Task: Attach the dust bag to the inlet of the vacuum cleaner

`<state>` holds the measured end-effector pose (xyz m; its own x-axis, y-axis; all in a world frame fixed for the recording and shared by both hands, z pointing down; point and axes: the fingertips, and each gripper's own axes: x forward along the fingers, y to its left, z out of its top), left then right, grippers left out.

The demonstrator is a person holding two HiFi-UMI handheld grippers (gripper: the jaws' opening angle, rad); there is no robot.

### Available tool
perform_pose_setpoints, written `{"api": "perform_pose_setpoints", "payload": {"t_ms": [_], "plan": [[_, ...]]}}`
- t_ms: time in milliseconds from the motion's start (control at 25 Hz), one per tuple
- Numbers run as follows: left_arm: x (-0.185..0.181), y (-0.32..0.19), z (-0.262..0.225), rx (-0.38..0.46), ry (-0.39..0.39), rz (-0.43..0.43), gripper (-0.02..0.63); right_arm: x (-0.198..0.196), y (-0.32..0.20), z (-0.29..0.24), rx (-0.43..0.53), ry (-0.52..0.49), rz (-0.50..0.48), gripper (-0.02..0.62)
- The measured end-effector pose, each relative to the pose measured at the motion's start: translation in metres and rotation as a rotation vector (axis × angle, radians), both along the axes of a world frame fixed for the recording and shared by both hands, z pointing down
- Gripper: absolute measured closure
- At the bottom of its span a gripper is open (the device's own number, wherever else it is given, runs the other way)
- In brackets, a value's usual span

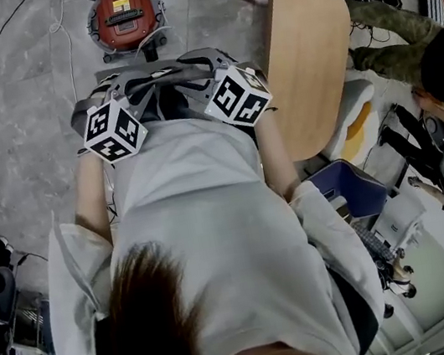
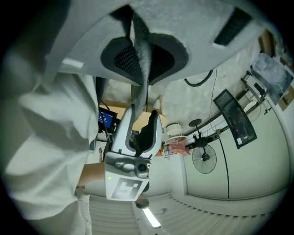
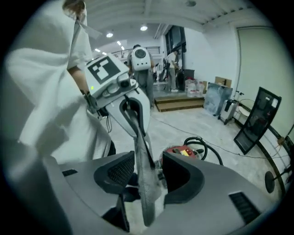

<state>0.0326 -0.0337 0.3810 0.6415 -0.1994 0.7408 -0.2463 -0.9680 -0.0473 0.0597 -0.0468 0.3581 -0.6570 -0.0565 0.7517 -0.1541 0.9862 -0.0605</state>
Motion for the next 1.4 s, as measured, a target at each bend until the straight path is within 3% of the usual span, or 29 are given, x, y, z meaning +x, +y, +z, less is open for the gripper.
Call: {"api": "perform_pose_setpoints", "payload": {"t_ms": [200, 320, 640, 960, 1200, 1400], "plan": [[0.004, 0.008, 0.024, -0.038, -0.004, -0.001, 0.566, 0.006, 0.019, 0.052, -0.038, 0.188, -0.135, 0.441], [0.006, 0.009, 0.042, -0.058, -0.003, -0.012, 0.566, 0.008, 0.015, 0.076, -0.035, 0.246, -0.144, 0.5], [0.007, 0.022, 0.116, -0.12, -0.063, -0.086, 0.565, 0.012, 0.023, 0.15, -0.024, 0.405, -0.179, 0.549], [0.003, 0.031, 0.186, -0.195, -0.111, -0.18, 0.565, 0.008, 0.029, 0.213, -0.022, 0.418, -0.271, 0.558], [0.002, 0.027, 0.248, -0.268, -0.099, -0.23, 0.565, 0.008, 0.027, 0.272, -0.126, 0.415, -0.24, 0.558], [0.001, 0.023, 0.303, -0.3, -0.111, -0.25, 0.563, 0.007, 0.025, 0.327, -0.154, 0.426, -0.204, 0.558]]}}
